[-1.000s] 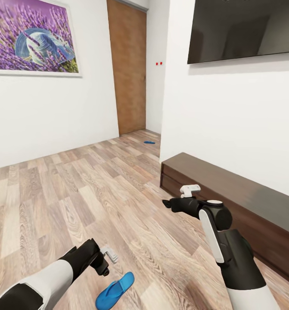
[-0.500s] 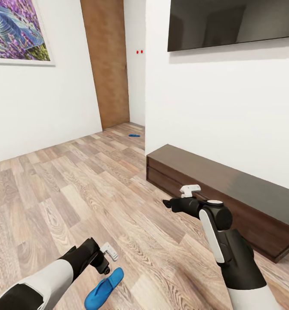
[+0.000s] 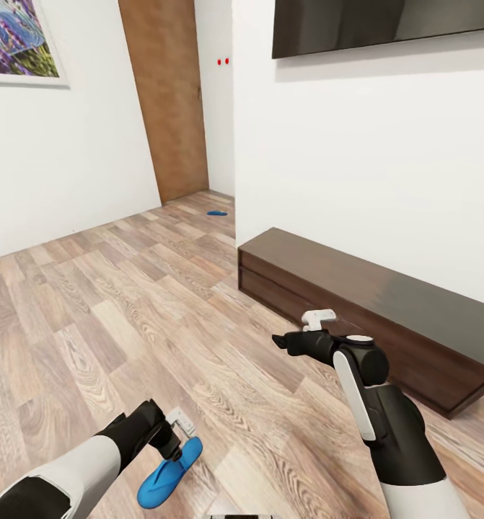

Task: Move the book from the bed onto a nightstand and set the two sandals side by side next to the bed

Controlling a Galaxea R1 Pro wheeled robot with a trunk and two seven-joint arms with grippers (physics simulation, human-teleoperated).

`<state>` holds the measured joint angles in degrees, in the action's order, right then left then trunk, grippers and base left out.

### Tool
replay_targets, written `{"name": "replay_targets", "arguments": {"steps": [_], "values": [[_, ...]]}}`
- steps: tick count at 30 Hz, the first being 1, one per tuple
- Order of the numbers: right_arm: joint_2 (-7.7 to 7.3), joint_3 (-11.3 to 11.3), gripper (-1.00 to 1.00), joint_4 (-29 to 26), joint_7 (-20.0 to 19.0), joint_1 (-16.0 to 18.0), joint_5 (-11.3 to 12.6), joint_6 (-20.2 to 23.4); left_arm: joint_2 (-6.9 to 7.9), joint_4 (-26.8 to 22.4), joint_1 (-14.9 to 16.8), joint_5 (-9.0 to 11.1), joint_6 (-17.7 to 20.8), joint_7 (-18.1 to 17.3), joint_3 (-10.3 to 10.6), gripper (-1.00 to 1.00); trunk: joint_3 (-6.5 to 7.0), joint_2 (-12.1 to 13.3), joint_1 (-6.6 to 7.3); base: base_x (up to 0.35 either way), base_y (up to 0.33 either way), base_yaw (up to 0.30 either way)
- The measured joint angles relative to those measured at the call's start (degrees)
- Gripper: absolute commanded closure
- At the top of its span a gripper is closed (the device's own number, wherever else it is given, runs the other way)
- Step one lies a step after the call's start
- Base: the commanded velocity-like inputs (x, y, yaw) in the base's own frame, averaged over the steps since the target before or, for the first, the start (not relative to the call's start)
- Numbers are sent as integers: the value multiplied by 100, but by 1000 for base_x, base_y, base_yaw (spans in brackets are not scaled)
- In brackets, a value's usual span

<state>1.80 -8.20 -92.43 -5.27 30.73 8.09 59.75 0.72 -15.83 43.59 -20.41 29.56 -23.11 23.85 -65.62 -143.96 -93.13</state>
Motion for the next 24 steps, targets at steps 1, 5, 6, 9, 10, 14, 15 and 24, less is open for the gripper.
{"name": "replay_targets", "arguments": {"steps": [1,5,6,9,10,14,15,24], "values": [[-1,0,-100,0,0,0,0,0,3,0,0,0,-6,2,-5,-100,-22,-1,-3,0,0,-9],[-4,-1,-100,-1,1,0,0,0,8,0,1,-3,-18,9,-13,-100,-111,-7,-13,0,0,-6],[-4,-1,-100,0,1,0,0,0,11,0,1,-4,-21,11,-13,-100,-133,-8,-15,0,0,-5],[-5,-1,-100,-1,1,-3,0,0,22,0,1,-4,-26,15,-17,-100,-200,-12,-23,0,0,-3],[-5,-1,-100,-1,1,-4,0,0,27,0,1,-3,-27,16,-19,-100,-222,-13,-26,0,0,-2],[-1,-1,-100,-2,1,-16,1,0,63,0,11,-8,-30,23,-26,-100,-310,-19,-36,0,0,-1],[3,-3,-100,-1,3,-18,1,0,76,0,12,-8,-30,22,-26,-100,-333,-20,-39,0,0,0],[-1,-13,-100,0,4,-29,3,0,201,1,33,-2,-45,18,-31,-100,-532,-32,-62,0,0,-67]]}}
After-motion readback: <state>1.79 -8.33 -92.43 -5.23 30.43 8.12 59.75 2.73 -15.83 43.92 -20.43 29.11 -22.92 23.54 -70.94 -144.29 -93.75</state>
